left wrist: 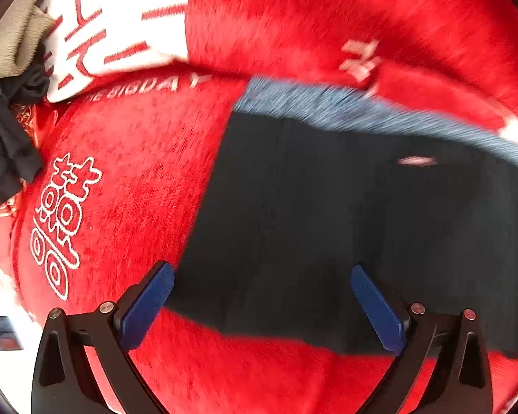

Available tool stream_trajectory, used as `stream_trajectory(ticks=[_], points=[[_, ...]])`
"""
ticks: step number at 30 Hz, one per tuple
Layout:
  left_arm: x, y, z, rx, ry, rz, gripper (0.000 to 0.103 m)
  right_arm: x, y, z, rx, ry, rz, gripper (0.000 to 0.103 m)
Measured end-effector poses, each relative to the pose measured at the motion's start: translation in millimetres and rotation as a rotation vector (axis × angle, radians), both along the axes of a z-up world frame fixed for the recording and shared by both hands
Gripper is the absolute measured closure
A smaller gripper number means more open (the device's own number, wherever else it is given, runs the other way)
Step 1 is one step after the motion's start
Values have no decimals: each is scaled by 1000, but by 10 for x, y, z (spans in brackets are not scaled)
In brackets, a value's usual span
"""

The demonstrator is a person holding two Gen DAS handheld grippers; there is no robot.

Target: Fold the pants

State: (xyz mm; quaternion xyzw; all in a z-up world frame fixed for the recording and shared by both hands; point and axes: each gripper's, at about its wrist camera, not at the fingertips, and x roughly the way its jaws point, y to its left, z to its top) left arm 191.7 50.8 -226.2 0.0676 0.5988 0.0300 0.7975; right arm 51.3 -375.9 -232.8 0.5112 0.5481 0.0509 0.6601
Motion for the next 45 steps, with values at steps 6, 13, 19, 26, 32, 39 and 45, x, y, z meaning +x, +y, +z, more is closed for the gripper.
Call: stream_trajectory(ticks=[6,13,19,26,32,39,45], points=[[-235,-895,442,-186,-53,-156,0,214,-439,-56,45,-12,-149,57],[-440,-1987,-234,-163,93,-298,0,54,-460,-165,-7,24,-158,88],[-559,-1939,-126,-153,104,-293,0,9,-478,29,-38,57,-42,84],[-226,-2238,34,-145,35,-301,0,481,-819,530,-468,-111,118,40],[-165,-2185,-98,-104,106,-275,0,331,-1099,486,-378,-71,80,48],[565,-2405,90,-80,-64,-223,0,1068,-913,520,-438,-160,213,48],[950,-2086,-300,57,-63,-30,0,1467,-676,328,-531,-119,305,50]])
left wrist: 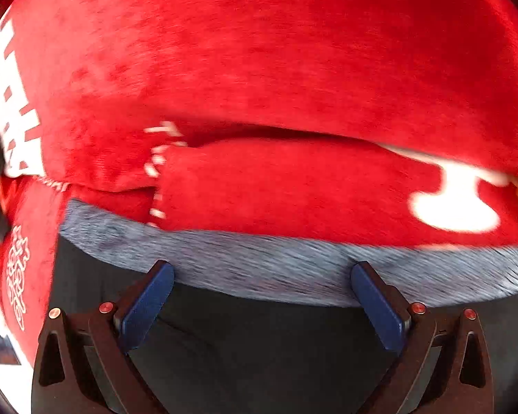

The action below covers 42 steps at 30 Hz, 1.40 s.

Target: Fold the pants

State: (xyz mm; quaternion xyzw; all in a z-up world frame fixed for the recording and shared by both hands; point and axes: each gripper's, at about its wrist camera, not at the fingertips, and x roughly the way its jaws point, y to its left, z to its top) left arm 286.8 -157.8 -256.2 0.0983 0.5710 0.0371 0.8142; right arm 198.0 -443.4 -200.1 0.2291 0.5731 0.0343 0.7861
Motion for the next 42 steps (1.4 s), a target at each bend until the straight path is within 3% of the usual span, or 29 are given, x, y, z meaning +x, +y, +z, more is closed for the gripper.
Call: stream_trajectory(ticks=[2,5,8,11,13,14,15,16,18,21,24,31,35,37,39,42], points=[[24,143,30,33,2,25,0,-95,-210,65,-41,8,-57,50],[-74,265,229,0,12,7,0,-340,-466,237,-72,5,-135,50],[-422,104,481,-21,25,-107,0,-621,-482,350,-147,14,-99,51],[-905,-189,536,-86,87,-202,0,-864,-353,278,-308,69,-33,57],[-1239,-427,414,-34,132,-282,0,-1040,-282,95,-350,100,-2,58],[-1408,-519,275,18,158,-308,0,-1125,-287,81,-371,67,11,58],[-1494,-528,238,27,134,-299,0,-1203,-259,82,-403,55,33,58],[-1582,-476,282,0,53,-261,0,-1220,-226,76,-413,80,47,58],[-1570,-430,273,-28,75,-236,0,-1379,-328,40,-338,132,19,58],[-1447,-404,303,-19,152,-215,0,-1690,-684,68,-136,133,-136,57],[-1459,-535,490,-20,125,-254,0,-1937,-1055,102,-12,128,-276,57],[-1505,-1387,643,-57,111,-367,0,-2010,-2025,196,49,51,-463,57],[-1461,-2051,691,-116,96,-401,0,-1969,-2647,62,159,18,-627,59],[-1381,-2394,667,-137,91,-403,0,-1926,-2866,-31,195,14,-683,79],[-1304,-2637,590,-146,87,-387,0,-1902,-3020,-43,247,24,-719,93],[-1256,-2868,487,-147,83,-354,0,-1815,-3050,50,269,-23,-669,94]])
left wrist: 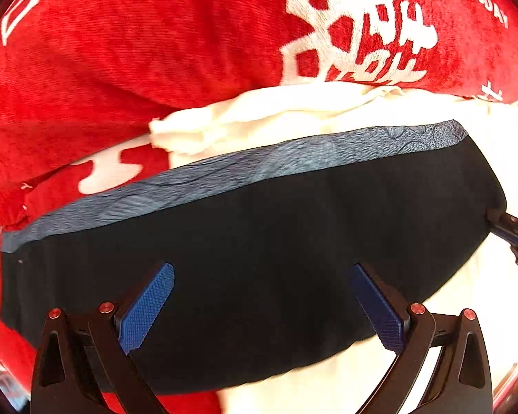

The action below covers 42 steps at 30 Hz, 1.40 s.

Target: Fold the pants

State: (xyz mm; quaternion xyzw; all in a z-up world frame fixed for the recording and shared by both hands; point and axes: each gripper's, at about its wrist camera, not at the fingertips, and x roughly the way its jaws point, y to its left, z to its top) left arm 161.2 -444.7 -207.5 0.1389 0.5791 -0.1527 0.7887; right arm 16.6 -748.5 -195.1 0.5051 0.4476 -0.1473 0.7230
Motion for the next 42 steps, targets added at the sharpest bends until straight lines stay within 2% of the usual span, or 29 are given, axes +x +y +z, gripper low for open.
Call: stream_trajectory(ticks=[1,3,4,5,7,8,9,12,15,17,22,31,39,42], points=[[7,-45,-77,22,10,12,0,-18,48,118,-43,-15,44,94],[15,-102,-279,61,59,35,0,65,112,132,-114,11,129,94],[16,-68,-296,37,55,67,0,61,107,40,-119,44,152,94],[15,-42,-289,21,53,86,0,20,84,-56,-87,67,155,94],[1,-47,-278,33,49,68,0,-149,8,-136,-9,39,112,91],[-5,-52,-272,41,47,60,0,-230,-32,-141,19,33,93,86],[-17,-67,-255,48,47,56,0,-272,-51,-153,34,37,76,77],[1,-76,-269,65,45,46,0,-429,-97,-143,79,35,63,76],[-15,-88,-251,75,36,50,0,-358,4,-209,121,23,82,75],[-35,-96,-231,79,35,60,0,-391,46,-233,143,15,95,71],[-62,-121,-227,87,40,69,0,-351,127,-261,167,-24,115,61],[-22,-115,-259,109,55,63,0,-210,82,-341,181,-72,122,61],[-45,-141,-245,123,45,45,0,-79,-4,-435,189,-159,51,61],[-43,-144,-253,120,44,40,0,25,-19,-435,198,-216,40,54]])
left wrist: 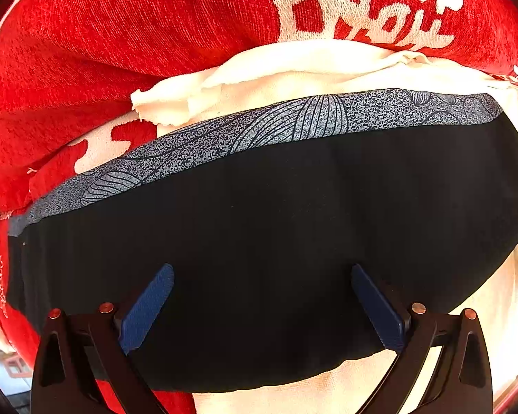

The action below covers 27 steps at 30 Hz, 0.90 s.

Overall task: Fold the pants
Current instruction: 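Pinch the folded end with the right gripper while the left gripper holds the bundle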

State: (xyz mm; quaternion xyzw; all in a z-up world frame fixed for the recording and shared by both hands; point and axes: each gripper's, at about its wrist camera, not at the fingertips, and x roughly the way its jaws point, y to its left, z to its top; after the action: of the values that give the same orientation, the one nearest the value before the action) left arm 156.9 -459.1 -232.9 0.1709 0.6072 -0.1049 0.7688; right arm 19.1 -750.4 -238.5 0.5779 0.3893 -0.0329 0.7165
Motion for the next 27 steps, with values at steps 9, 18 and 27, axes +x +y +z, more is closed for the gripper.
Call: stream_trajectory(ticks=[9,18,27], points=[[16,-49,65,10,-3,-22,2,234,-85,-68,91,21,-27,86],[6,-446,92,-108,32,-86,19,221,112,493,46,-97,35,89],[106,-265,190,-179,57,-98,17,402,512,1135,-213,-101,158,89]])
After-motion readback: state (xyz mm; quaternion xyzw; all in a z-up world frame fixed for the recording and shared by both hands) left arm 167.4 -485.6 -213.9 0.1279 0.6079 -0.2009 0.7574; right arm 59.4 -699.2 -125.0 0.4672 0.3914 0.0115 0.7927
